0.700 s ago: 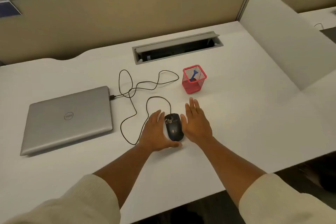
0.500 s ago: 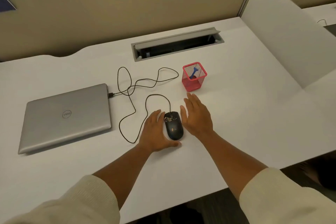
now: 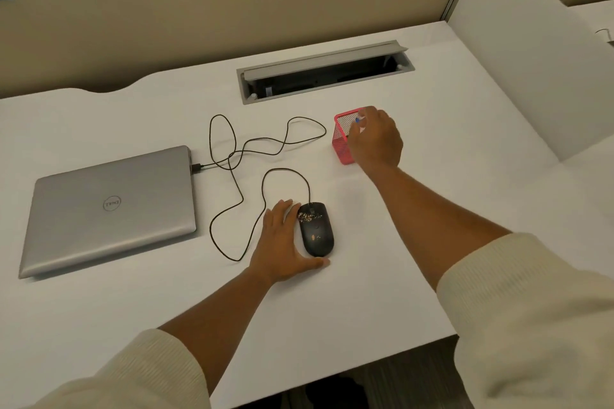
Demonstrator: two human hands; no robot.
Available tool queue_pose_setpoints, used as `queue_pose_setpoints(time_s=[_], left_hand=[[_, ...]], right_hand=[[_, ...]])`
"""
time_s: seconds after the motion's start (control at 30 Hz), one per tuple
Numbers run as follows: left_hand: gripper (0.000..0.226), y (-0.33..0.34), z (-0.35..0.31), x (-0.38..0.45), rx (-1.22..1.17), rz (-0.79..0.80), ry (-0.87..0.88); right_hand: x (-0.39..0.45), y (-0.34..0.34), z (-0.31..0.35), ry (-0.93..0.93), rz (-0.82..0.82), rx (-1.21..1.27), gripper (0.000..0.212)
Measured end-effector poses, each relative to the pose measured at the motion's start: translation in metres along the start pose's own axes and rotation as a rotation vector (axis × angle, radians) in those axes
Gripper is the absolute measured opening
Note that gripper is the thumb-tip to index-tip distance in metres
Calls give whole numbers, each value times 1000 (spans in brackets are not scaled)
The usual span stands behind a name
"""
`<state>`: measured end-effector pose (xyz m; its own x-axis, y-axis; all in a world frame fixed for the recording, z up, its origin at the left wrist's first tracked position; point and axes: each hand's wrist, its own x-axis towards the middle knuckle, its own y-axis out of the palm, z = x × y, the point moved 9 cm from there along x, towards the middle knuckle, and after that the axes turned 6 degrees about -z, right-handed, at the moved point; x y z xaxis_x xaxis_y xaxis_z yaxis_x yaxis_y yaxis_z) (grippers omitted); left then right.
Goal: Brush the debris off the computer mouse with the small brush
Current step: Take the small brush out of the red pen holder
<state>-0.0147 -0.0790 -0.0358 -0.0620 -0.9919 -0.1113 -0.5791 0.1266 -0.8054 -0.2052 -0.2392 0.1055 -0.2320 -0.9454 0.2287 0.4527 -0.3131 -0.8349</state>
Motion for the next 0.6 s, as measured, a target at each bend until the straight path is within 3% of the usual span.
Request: queue_pose_setpoints(time_s=[0.2,0.6], left_hand=[[132,3,5,0,-38,-24,16],[131,3,7,1,-41,-37,21]], right_hand=[[33,6,-4,59,50,-114,36],[58,38,-17,-104,205,-391,45]])
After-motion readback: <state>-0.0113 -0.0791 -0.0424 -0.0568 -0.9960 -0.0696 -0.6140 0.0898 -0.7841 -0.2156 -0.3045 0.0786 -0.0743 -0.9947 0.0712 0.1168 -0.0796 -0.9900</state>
